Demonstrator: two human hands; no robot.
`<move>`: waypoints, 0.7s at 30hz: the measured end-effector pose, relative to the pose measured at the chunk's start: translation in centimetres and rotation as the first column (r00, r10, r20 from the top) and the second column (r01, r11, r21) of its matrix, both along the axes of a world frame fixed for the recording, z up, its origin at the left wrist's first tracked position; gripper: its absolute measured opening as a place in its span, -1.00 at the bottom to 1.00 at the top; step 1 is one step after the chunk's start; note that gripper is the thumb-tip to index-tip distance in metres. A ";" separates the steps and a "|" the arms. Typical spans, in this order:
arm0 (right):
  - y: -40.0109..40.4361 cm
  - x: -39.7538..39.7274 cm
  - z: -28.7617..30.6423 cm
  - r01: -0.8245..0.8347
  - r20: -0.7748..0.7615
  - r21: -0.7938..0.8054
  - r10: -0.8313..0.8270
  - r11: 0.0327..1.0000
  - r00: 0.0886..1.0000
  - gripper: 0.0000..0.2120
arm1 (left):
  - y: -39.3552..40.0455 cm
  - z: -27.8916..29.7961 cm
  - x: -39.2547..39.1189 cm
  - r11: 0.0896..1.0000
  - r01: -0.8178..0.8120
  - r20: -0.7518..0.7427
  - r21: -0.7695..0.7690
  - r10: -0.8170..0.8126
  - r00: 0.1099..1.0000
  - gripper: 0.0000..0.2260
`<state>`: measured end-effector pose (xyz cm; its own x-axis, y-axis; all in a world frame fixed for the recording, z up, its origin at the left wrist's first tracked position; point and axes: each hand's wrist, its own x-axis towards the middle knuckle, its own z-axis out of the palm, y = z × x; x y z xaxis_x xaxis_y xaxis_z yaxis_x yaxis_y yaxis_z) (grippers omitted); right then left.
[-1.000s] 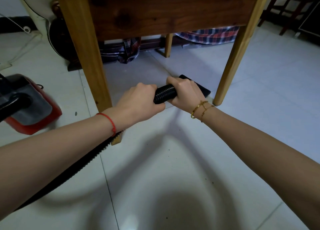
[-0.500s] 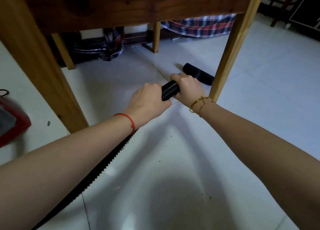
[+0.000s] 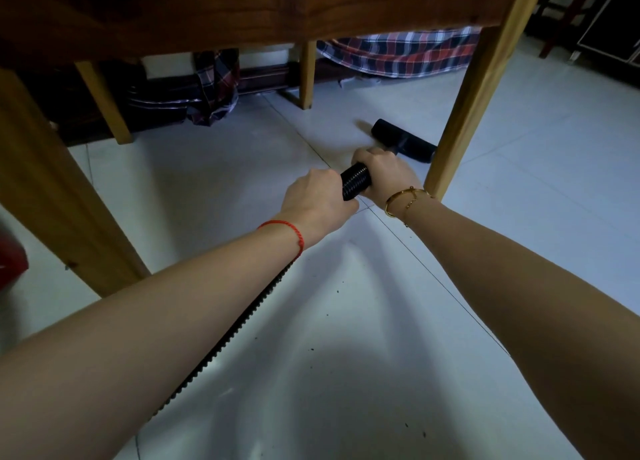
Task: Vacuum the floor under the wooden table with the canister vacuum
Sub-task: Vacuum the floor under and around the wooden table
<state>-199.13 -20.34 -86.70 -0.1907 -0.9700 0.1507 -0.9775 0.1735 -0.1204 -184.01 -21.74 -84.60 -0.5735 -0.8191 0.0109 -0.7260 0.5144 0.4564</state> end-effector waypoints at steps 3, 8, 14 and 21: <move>0.4 0.0 -0.2 -0.031 -0.059 0.003 0.032 1.000 0.998 -0.75 | 0.4 -0.4 0.5 1.000 0.003 0.006 -0.026 -0.002 1.000 -0.86; 1.2 2.1 0.3 -0.088 -0.074 -0.050 0.084 0.995 0.994 -0.80 | 1.7 0.1 2.8 0.998 -0.022 0.003 -0.062 0.022 1.000 -0.85; 2.8 6.9 2.1 -0.176 -0.005 -0.067 0.176 0.982 0.984 -0.81 | 4.2 2.5 7.9 0.994 -0.061 0.021 -0.087 0.063 0.998 -0.83; 5.3 13.1 4.2 -0.308 0.047 -0.090 0.312 0.947 0.949 -0.79 | 7.6 5.1 14.6 0.995 -0.095 0.022 -0.037 0.096 0.995 -0.82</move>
<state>-186.00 -15.02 -82.47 0.1064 -0.9679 0.2278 -0.9719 -0.1496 -0.1817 -169.41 -14.10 -79.55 -0.4930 -0.8696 0.0281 -0.7832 0.4576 0.4211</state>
